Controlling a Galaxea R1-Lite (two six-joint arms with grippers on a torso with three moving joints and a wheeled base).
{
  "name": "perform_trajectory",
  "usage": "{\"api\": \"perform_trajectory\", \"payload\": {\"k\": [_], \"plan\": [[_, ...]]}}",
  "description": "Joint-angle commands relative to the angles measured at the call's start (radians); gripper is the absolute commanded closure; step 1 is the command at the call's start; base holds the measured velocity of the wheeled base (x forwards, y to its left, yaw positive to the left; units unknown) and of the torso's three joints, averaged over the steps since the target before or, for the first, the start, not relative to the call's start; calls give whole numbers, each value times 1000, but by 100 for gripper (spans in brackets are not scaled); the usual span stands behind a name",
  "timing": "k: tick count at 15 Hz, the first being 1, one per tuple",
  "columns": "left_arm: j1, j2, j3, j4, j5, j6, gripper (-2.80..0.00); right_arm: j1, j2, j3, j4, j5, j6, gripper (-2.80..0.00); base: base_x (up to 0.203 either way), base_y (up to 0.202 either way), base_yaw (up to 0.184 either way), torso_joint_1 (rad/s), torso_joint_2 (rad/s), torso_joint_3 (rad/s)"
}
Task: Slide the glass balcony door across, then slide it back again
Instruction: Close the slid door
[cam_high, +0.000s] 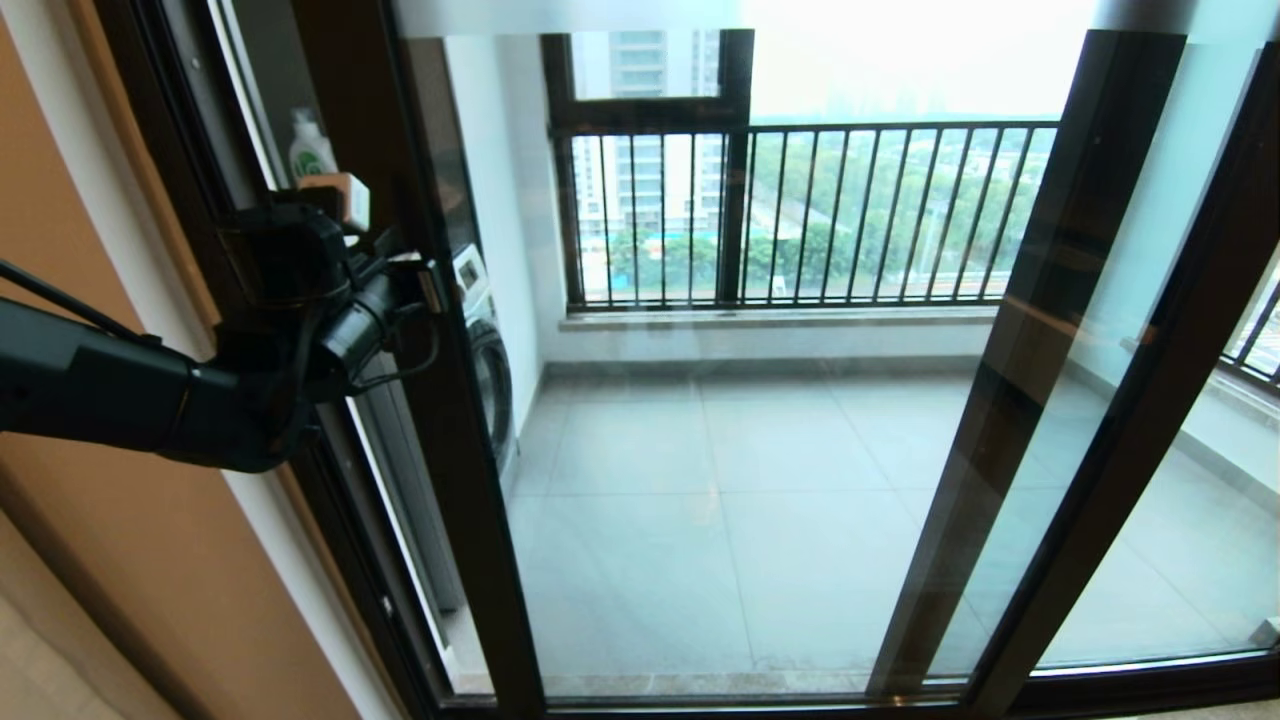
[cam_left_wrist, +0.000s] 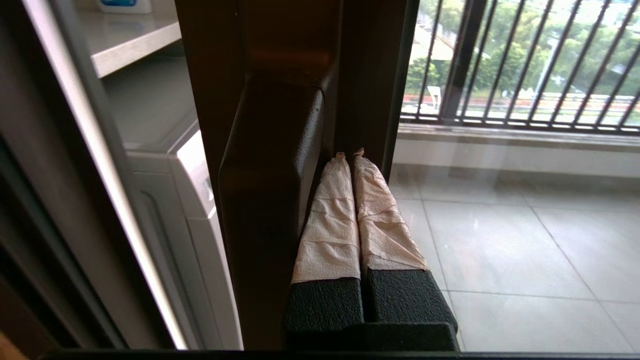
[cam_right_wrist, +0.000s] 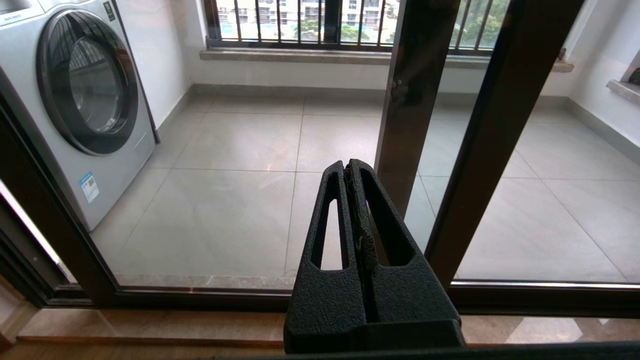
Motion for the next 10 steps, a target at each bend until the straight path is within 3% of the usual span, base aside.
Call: {"api": "perform_trajectory", "payload": {"k": [1,10], "plan": [[10,-2,12,-7,0,-4,0,1,1,11,0,1,-1,0,0,0,0,0,0,0],[83,-35,45,-8,-29,-5,0,-1,1,11,0,1,0,0,0,0,0,0,0,0]]}}
